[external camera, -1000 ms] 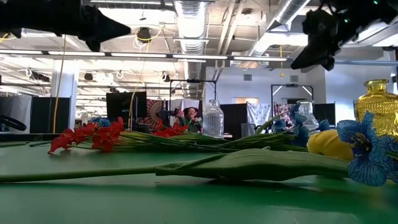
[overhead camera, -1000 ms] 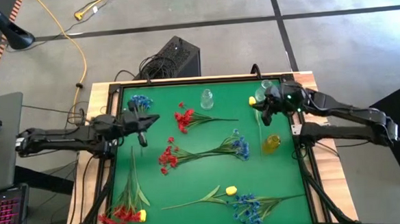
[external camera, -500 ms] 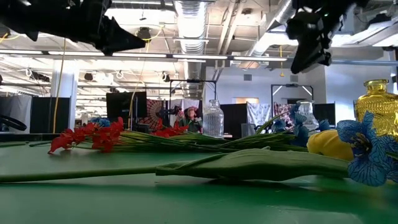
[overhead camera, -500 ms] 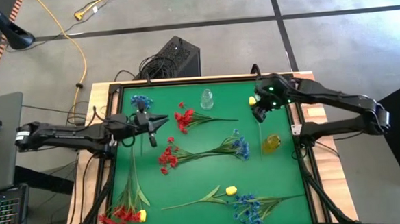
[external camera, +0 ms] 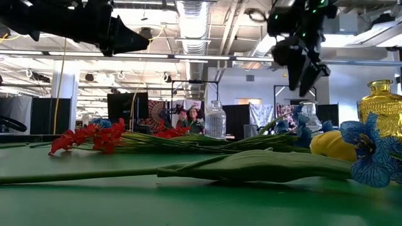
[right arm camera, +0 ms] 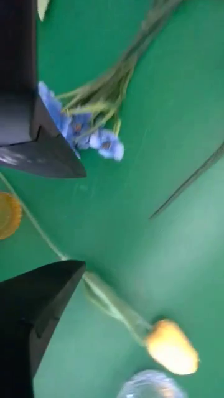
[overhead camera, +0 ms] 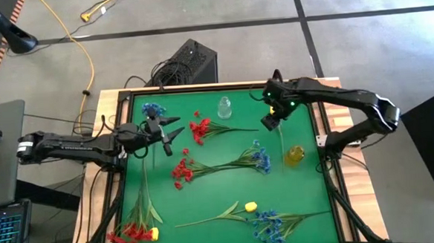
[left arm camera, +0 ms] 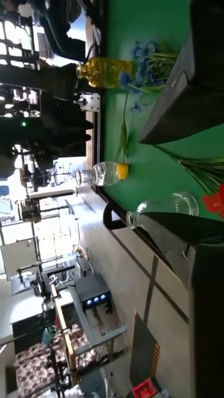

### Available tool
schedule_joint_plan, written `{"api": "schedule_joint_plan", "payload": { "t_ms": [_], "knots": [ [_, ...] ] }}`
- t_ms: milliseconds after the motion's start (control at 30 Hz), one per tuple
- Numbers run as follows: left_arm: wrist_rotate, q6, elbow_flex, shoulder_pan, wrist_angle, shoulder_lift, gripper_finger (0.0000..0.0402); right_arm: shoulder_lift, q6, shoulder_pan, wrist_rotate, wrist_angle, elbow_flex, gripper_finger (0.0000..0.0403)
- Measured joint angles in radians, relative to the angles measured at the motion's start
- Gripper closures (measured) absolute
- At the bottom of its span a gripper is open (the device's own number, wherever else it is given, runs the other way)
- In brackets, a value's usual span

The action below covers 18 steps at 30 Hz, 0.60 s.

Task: Sort flowers into vase by color
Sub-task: Put the top yellow flower into the right white transparent vase

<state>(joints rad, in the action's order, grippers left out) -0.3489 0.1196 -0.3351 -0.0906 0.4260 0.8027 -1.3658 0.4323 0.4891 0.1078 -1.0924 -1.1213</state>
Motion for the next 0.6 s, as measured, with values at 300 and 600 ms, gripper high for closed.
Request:
{"api": "schedule_joint_plan", "payload": {
  "t_ms": [300,600],
  "knots": [
    [0.011,-0.012,0.0,0.0,-0.033,0.0,0.022,-0.126,0.04,0.03,-0.091,-0.099,0.001,0.0142],
    [0.011,-0.029,0.001,0.0,-0.084,0.0,0.022,-0.066,0.108,0.008,-0.108,0.042,0.185,0.0142]
  ]
}}
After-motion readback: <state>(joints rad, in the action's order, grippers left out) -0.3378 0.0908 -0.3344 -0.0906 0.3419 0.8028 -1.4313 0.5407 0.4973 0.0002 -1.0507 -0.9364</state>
